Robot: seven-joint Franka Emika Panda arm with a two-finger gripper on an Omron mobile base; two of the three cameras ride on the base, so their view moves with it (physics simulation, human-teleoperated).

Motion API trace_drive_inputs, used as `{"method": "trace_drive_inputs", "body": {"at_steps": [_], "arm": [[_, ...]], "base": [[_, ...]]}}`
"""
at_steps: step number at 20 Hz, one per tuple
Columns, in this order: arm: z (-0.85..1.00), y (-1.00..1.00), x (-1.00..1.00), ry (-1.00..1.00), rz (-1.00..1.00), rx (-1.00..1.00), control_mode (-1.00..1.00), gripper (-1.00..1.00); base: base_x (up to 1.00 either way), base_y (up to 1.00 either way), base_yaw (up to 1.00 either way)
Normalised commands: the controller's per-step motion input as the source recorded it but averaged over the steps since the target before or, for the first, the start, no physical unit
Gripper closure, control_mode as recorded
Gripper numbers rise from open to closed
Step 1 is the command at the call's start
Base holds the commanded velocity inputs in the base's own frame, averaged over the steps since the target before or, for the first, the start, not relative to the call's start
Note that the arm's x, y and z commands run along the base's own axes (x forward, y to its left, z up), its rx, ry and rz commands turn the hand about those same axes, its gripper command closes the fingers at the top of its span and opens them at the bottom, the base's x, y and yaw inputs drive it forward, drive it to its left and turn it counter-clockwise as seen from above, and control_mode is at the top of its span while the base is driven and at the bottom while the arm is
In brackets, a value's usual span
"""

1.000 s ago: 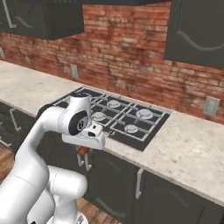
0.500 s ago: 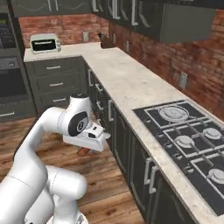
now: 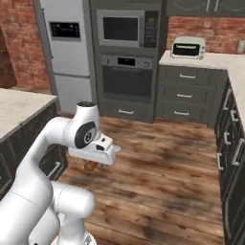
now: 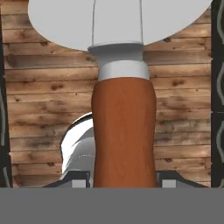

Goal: Take the pizza cutter from the drawer on the right and place it on the dining counter for cutting.

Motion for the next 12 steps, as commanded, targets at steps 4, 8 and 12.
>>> {"method": "trace_drive_inputs", "body": {"at_steps": [4,8,12], "arm": [[0.00,0.00,0.00,0.00,0.00,0.00,1.00,1.00],[0.00,0.00,0.00,0.00,0.00,0.00,1.00,1.00],[0.00,0.00,0.00,0.00,0.00,0.00,1.00,1.00]], "base": [[0.50,0.05,0.83],[0.69,0.00,0.81],[0.58,-0.14,0.71]]}}
